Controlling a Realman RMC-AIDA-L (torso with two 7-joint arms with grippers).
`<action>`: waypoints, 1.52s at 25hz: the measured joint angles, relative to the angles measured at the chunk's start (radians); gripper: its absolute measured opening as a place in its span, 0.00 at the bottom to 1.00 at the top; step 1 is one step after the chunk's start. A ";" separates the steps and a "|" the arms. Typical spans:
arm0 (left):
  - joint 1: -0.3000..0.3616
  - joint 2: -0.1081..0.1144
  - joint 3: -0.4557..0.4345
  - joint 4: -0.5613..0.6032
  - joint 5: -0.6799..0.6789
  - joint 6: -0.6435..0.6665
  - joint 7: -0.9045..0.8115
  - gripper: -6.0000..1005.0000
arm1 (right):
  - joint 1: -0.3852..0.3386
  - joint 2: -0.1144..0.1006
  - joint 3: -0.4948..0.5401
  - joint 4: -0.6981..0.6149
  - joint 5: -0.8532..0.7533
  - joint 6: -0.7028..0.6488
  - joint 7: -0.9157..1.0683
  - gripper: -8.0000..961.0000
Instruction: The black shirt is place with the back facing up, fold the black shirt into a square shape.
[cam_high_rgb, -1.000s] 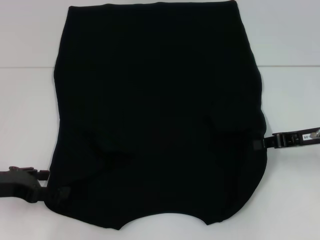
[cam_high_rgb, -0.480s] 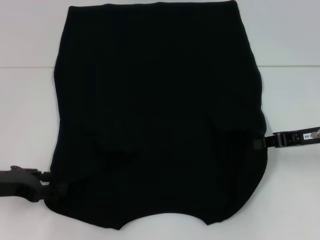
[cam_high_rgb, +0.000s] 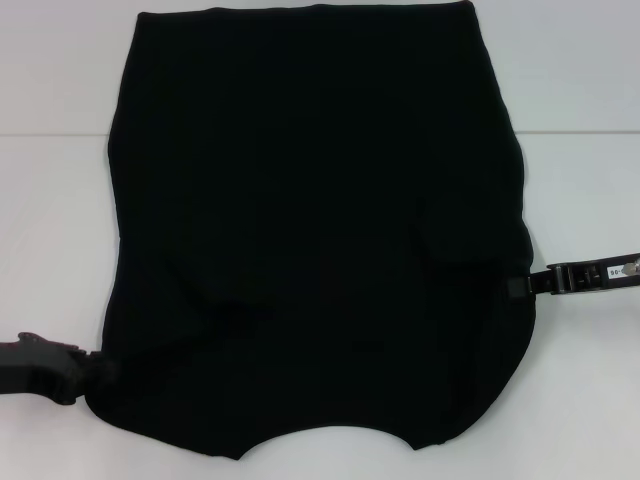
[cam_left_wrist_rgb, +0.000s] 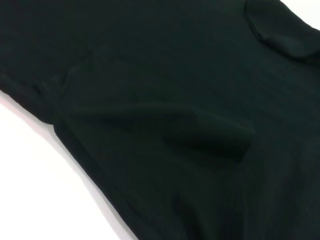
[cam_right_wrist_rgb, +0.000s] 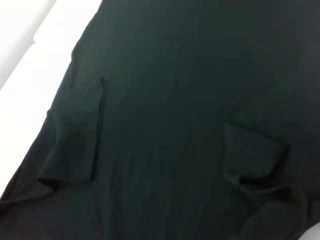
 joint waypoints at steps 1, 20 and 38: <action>0.000 0.000 0.000 0.001 0.000 0.001 0.000 0.34 | 0.000 0.000 0.000 0.000 0.000 0.000 -0.002 0.05; -0.003 0.010 -0.021 0.040 -0.024 0.040 -0.007 0.02 | -0.110 -0.007 0.012 -0.014 0.060 -0.095 -0.078 0.04; 0.015 0.018 -0.095 0.088 0.006 0.181 -0.029 0.02 | -0.274 -0.029 0.058 -0.078 0.050 -0.252 -0.160 0.04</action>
